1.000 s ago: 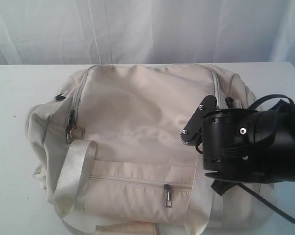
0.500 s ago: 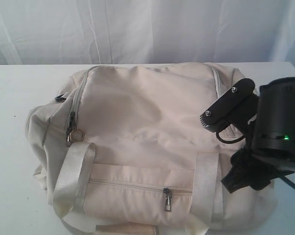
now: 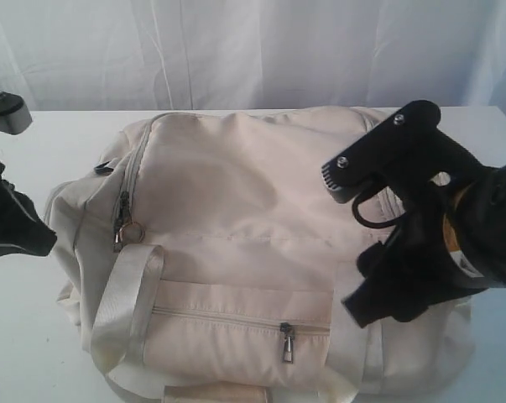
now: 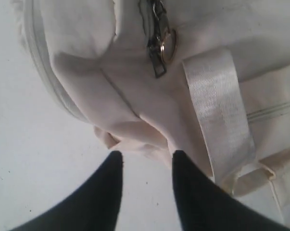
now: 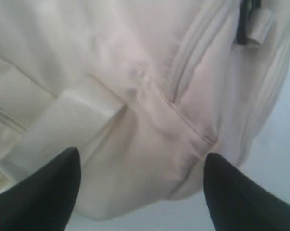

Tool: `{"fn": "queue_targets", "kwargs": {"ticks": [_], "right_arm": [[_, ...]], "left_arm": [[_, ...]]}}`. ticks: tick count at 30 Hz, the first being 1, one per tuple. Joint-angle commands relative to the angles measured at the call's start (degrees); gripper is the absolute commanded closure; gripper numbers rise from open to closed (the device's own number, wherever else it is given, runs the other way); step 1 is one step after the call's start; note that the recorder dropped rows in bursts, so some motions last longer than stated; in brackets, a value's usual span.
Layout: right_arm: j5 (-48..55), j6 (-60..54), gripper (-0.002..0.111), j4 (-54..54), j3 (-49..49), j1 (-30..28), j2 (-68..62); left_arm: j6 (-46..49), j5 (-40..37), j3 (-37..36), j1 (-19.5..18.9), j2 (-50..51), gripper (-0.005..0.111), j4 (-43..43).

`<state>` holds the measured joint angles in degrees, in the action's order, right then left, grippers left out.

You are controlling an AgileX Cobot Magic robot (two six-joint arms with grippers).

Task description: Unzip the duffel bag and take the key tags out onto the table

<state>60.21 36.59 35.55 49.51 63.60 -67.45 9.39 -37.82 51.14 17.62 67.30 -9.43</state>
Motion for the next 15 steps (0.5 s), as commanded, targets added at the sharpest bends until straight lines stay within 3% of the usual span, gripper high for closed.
{"fn": "queue_targets", "kwargs": {"ticks": [1,9,15], "right_arm": [[-11.06,-0.48,0.041,-1.55,0.42,0.35,0.51],[-24.58,1.36,0.041,-1.73,0.42,0.35,0.51],[-26.01,3.08,0.041,-2.20,0.42,0.35,0.51]], "left_arm": [[-0.55,2.36,0.30,0.25,0.72,0.044,-2.26],[-0.34,6.98,-2.98,0.25,5.27,0.040,-4.25],[-0.44,8.51,-3.46,0.25,5.38,0.046,-5.64]]}}
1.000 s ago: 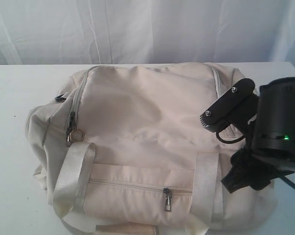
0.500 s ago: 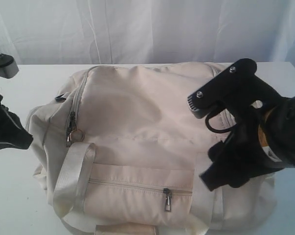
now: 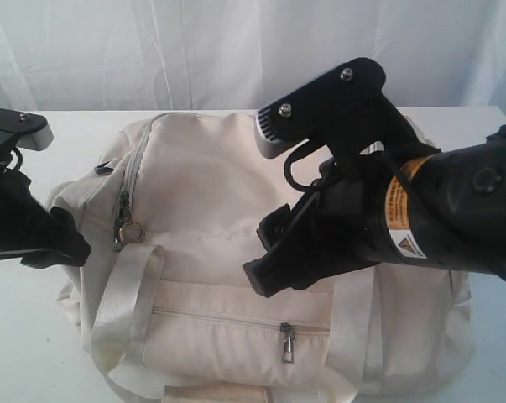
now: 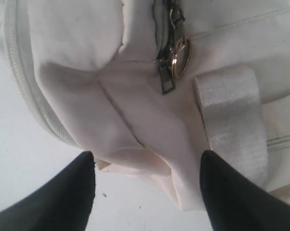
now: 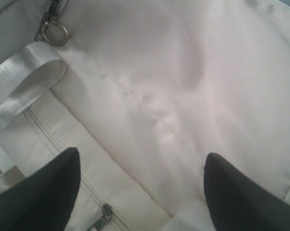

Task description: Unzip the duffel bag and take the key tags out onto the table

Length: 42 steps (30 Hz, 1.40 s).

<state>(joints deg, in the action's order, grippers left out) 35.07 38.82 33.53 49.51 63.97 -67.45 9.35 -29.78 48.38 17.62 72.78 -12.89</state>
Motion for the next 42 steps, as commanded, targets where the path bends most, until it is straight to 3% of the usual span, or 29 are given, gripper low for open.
{"fn": "queue_targets", "kwargs": {"ticks": [1,7,11,14,21,33,42], "right_arm": [[-0.86,0.85,0.041,-0.37,0.42,-0.02,0.51],[-0.86,3.70,0.041,-0.79,0.42,-0.02,0.51],[-0.86,3.70,0.041,-3.58,0.42,-0.02,0.51],[-3.49,3.59,0.041,-9.79,0.42,-0.02,0.38],[-18.99,-0.23,0.041,-23.42,0.32,-0.02,-6.17],[-40.99,2.31,0.041,-29.08,0.53,-0.02,-25.20],[-46.87,5.69,0.055,-29.08,1.34,1.86,-29.45]], "left_arm": [[-0.40,1.19,-1.20,0.25,-0.10,0.050,-2.42],[0.58,3.51,-3.04,0.25,-0.10,0.074,-5.09],[0.72,3.20,-3.04,0.25,-0.10,0.082,-5.09],[1.05,2.64,-2.49,0.25,-0.47,0.082,-5.09],[4.47,-7.93,3.79,0.25,-3.77,0.082,-1.39],[4.20,-8.19,4.31,0.25,-5.71,0.082,-0.33],[4.20,-7.70,4.31,0.25,-5.82,0.082,-0.83]]}}
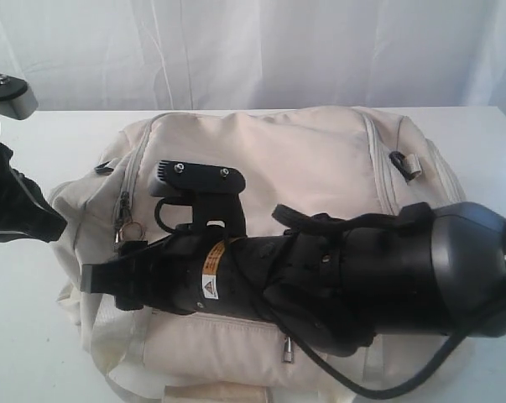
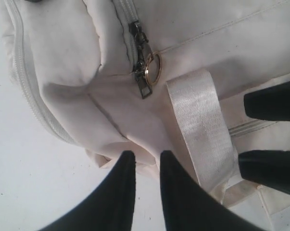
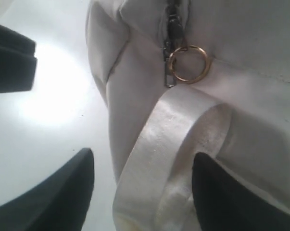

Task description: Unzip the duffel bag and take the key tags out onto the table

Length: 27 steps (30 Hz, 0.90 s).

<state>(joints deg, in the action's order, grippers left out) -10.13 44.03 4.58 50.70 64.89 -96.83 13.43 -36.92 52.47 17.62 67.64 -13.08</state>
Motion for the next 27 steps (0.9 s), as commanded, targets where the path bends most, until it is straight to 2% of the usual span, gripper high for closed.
{"fn": "queue_targets", "kwargs": {"ticks": [1,4,14,17,25,27], "right_arm": [[-0.39,1.09,0.055,-0.13,0.15,1.33,-0.07],[2.68,1.18,0.055,-0.13,0.15,1.33,-0.07],[-3.58,5.28,0.056,-0.13,0.15,1.33,-3.44],[-5.28,5.27,0.064,-0.13,0.15,1.33,-3.44],[-5.78,5.27,0.106,-0.13,0.15,1.33,-3.44],[-5.43,5.27,0.108,-0.02,0.15,1.33,-3.30]], "left_arm": [[0.12,-0.56,0.22,0.25,-0.69,0.082,-0.64],[0.12,-0.56,0.22,0.25,-0.69,0.082,-0.64],[0.12,-0.56,0.22,0.25,-0.69,0.082,-0.64],[0.12,-0.56,0.22,0.25,-0.69,0.082,-0.88],[0.12,-0.42,0.22,0.25,-0.69,0.082,-1.06],[0.12,-0.42,0.22,0.25,-0.69,0.082,-1.06]]}}
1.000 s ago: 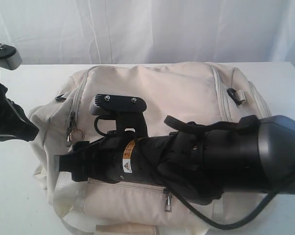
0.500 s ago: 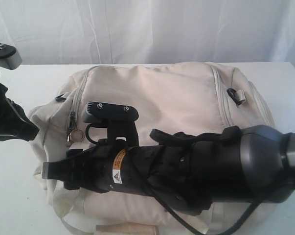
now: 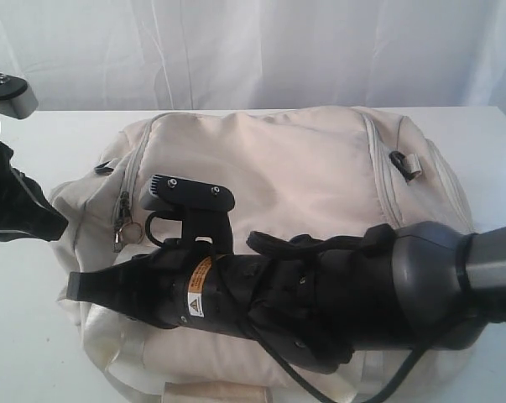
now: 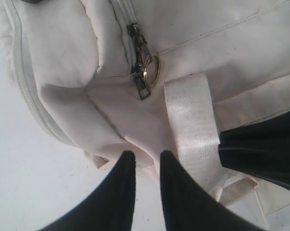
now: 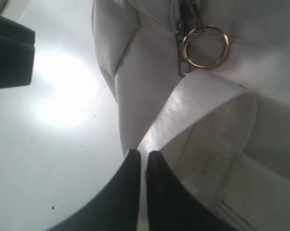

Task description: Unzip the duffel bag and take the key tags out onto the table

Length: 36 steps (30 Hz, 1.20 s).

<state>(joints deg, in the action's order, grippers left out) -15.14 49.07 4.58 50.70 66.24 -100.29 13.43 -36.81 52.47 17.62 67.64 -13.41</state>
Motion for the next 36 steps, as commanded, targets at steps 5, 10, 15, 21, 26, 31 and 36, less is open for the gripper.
{"fn": "queue_targets", "kwargs": {"ticks": [5,10,15,21,26,31,36], "right_arm": [[2.96,0.11,0.108,1.30,0.04,-0.01,2.53],[7.60,0.01,0.108,3.80,0.04,-0.01,6.83],[12.96,0.27,0.108,4.98,0.04,-0.01,10.53],[15.14,0.68,0.091,4.47,0.04,-0.01,8.67],[7.82,0.68,0.052,3.94,0.04,-0.01,5.13],[2.92,3.47,0.051,3.83,0.52,-0.01,1.48],[0.11,3.71,0.054,3.83,2.22,-0.01,-2.22]], "left_arm": [[0.12,-0.53,0.22,0.25,-0.69,0.082,-0.73],[0.12,-0.38,0.22,0.25,-0.69,0.082,-0.70],[0.12,-0.38,0.22,0.25,-0.69,0.082,-0.70],[0.12,-0.38,0.22,0.25,-0.69,0.082,-0.70],[0.12,-0.38,0.22,0.25,-0.69,0.082,-0.70],[0.12,-0.38,0.22,0.25,-0.69,0.082,-0.70],[0.12,-0.26,0.22,0.25,-0.69,0.082,-1.09]]}}
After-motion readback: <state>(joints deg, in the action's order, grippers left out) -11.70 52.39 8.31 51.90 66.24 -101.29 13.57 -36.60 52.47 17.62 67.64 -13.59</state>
